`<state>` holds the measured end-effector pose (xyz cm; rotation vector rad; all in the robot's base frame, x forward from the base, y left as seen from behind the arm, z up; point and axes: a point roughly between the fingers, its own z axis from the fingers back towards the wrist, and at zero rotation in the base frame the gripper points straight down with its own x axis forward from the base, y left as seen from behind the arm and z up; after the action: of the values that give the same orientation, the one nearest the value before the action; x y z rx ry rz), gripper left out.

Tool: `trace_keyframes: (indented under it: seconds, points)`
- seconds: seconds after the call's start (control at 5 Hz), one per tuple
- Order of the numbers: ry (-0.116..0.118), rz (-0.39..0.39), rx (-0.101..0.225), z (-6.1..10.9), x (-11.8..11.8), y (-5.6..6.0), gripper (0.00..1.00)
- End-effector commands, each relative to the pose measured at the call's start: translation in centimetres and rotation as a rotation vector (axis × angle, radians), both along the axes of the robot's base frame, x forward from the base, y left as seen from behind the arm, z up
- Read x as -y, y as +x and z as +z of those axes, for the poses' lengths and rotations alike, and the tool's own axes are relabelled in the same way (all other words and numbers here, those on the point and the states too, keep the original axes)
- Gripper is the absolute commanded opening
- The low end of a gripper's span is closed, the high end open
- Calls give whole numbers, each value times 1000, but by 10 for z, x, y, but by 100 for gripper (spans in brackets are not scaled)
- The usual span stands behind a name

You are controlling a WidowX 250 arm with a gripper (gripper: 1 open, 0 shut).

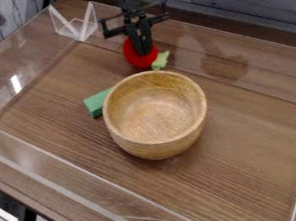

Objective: Move the red object to the right side of the table

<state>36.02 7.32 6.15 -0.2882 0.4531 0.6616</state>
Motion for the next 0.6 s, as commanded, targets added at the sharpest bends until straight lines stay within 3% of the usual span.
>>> trace_keyframes:
  seconds: [0.0, 0.4]
  points:
    - [-21, -23, 90, 53, 2, 5, 0]
    - [-88, -49, 110, 92, 7, 4, 0]
